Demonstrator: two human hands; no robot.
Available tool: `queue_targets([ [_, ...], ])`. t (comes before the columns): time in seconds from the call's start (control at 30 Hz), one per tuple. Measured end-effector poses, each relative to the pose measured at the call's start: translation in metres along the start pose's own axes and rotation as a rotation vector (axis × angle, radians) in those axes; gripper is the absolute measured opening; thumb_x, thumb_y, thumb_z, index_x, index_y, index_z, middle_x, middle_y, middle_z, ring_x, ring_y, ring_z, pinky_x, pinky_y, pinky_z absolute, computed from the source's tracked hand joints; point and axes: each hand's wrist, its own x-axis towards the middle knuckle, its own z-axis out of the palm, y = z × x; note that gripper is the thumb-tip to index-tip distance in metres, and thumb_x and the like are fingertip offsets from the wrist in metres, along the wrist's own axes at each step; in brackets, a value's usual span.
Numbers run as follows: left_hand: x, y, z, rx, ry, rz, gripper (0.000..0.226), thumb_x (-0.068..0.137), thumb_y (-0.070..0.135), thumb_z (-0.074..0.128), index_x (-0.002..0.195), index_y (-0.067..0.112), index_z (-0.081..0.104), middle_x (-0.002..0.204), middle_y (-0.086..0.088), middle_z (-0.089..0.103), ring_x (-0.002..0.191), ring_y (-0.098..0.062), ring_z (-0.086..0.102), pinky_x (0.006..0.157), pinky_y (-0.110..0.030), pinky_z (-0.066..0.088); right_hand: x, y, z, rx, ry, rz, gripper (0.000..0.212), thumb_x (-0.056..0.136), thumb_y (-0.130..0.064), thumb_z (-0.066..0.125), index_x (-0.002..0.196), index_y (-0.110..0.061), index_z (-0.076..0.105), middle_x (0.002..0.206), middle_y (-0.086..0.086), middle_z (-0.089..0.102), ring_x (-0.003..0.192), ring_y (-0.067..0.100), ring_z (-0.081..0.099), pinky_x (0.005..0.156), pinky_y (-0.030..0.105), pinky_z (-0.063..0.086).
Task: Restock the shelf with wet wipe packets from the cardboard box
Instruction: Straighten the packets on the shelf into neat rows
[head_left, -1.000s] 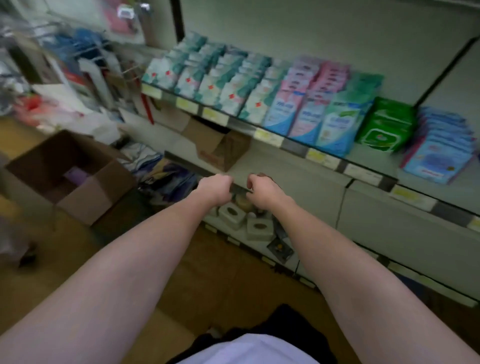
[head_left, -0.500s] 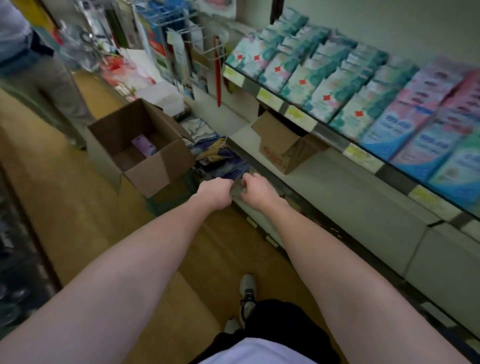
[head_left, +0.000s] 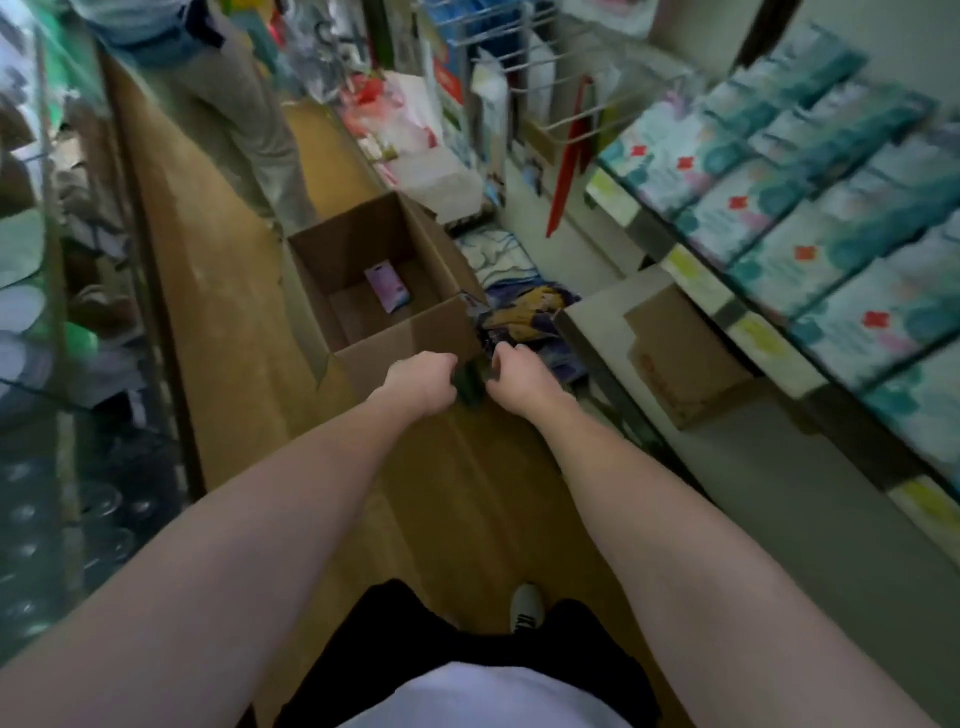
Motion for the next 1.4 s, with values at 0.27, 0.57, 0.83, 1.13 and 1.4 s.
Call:
queue_targets([
  [0.27,0.057,-0.104,-0.017,0.011,0.015,-0.045,0.007,0.091,0.023,0.048,0.095,0.024,0.054,0.097,0.001,0.061,0.091,-0.024,0.060,0.072,-0.036,0.051,0.086,-0.081,0.019,-0.044,-0.055,-0.051,0.032,0.094,-0.028,0.062,0.123,-0.018,0.052,0.125,0.010,0.053,0.118,0.030,0.050,0.097,0.046,0.049],
  [0.57,0.155,-0.191,-0.038,0.123,-0.103,0.230,0.002,0.092,0.026,0.052,0.092,0.025,0.053,0.096,0.001,0.061,0.088,-0.022,0.060,0.071,-0.035,0.050,0.156,-0.146,0.046,0.093,0.036,0.201,0.030,0.096,-0.023,0.056,0.125,-0.015,0.053,0.126,0.012,0.054,0.115,0.031,0.053,0.093,0.045,0.050],
  [0.83,0.234,-0.235,-0.040,0.260,-0.196,0.396,0.031,0.092,0.022,0.050,0.121,0.015,0.056,0.118,-0.011,0.064,0.107,-0.033,0.061,0.083,-0.041,0.049,0.207,-0.187,0.079,0.278,0.071,0.409,0.039,0.093,-0.019,0.060,0.131,-0.015,0.050,0.128,0.013,0.052,0.118,0.032,0.049,0.097,0.045,0.048],
  [1.13,0.324,-0.267,-0.014,0.354,-0.382,0.436,0.029,0.089,0.020,0.050,0.117,0.017,0.058,0.114,-0.010,0.065,0.103,-0.032,0.063,0.086,-0.046,0.053,0.296,-0.197,0.117,0.486,0.076,0.525,0.050,0.090,-0.022,0.064,0.137,-0.013,0.047,0.131,0.014,0.049,0.123,0.033,0.046,0.100,0.044,0.046],
  [1.4,0.386,-0.296,-0.003,0.398,-0.478,0.515,0.031,0.090,0.017,0.055,0.121,0.013,0.060,0.118,-0.014,0.064,0.109,-0.034,0.061,0.090,-0.044,0.051,0.350,-0.205,0.146,0.606,0.054,0.679,0.056,0.092,-0.019,0.063,0.144,-0.014,0.043,0.147,0.015,0.042,0.135,0.033,0.040,0.106,0.042,0.040],
])
